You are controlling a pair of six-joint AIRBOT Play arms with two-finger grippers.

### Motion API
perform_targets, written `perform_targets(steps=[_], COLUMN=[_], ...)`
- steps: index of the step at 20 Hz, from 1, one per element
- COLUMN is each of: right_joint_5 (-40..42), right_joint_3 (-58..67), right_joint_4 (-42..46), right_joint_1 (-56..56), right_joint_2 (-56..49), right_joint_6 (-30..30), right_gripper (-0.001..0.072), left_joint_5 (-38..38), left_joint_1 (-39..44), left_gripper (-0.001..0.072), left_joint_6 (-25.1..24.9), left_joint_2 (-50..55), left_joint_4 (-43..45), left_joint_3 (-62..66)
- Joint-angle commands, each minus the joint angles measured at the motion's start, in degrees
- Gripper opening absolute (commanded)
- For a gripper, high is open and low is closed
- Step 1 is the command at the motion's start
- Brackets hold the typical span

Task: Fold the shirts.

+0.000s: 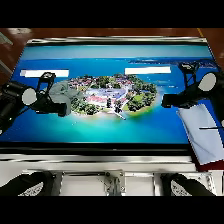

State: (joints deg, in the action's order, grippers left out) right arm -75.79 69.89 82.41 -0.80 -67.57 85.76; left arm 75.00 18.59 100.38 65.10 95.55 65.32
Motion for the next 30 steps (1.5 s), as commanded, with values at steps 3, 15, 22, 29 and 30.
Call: perform_targets(steps=[3,15,22,29,30], right_joint_5=[0.0,2.3,2.4,2.4,2.4], right_joint_3=[0.0,0.0,0.0,0.0,0.0], right_joint_4=[0.0,-8.0,-10.1,-6.6,-6.6], right_joint_1=[0.0,0.0,0.0,0.0,0.0], right_joint_2=[0.0,0.0,0.0,0.0,0.0], right_joint_6=[0.0,3.8,3.0,3.0,3.0], right_gripper=[0.0628,0.0628,0.0628,0.0628,0.0628], left_joint_5=[0.0,-10.6,-25.5,-34.5,-35.8], left_joint_1=[0.0,-1.1,-1.4,-1.4,-1.4], left_gripper=[0.0698,0.0699,0.0699,0.0699,0.0699], left_joint_6=[0.0,-11.0,-7.3,-7.2,-6.8], left_joint_2=[0.0,0.8,1.9,2.1,2.1], left_joint_4=[0.0,1.6,-4.3,-4.6,-4.7], left_joint_3=[0.0,0.0,0.0,0.0,0.0])
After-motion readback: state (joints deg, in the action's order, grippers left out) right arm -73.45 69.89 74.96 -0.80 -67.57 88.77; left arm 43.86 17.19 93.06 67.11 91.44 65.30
